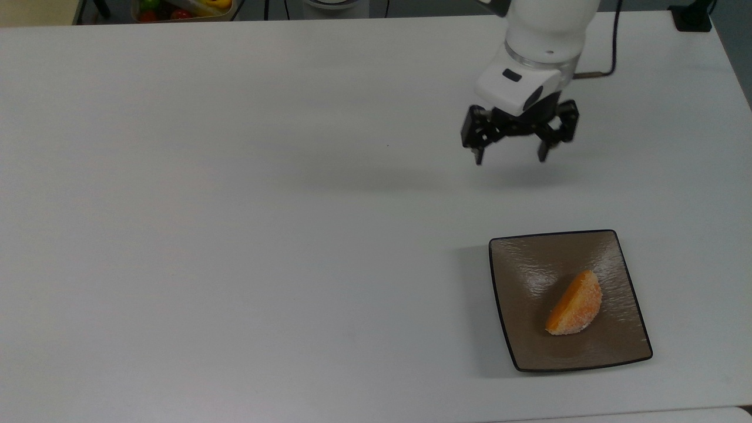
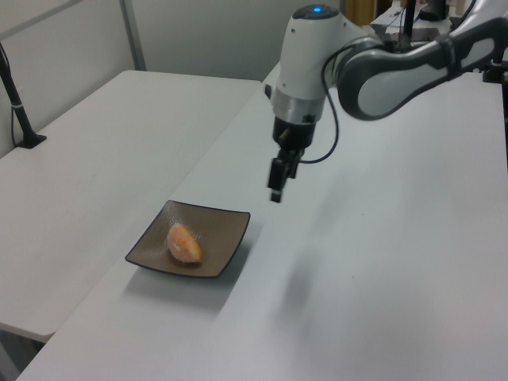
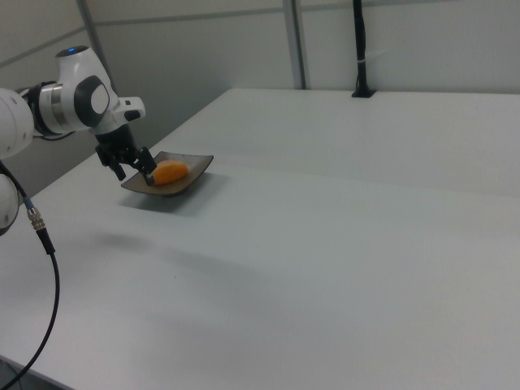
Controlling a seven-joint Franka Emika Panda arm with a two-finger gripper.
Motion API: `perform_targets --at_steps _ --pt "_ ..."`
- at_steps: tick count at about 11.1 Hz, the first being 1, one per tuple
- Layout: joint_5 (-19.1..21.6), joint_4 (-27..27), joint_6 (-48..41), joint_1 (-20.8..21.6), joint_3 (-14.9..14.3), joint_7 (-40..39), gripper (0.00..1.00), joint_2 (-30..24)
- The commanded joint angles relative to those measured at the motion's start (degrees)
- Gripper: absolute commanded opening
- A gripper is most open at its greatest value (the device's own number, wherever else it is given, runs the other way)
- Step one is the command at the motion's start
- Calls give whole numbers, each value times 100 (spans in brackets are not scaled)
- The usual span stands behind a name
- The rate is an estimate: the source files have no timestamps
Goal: Bread is placed on a ceramic plate
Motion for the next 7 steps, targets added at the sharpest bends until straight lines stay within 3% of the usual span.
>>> perform_targets --at_steps 1,4,7 --pt "37 -793 -802 -156 -8 -825 100 -802" --pt "-68 -865 -2092 -419 -95 -1422 100 -1391" --pt "19 -1014 -2211 -929 -122 -1344 100 -2006"
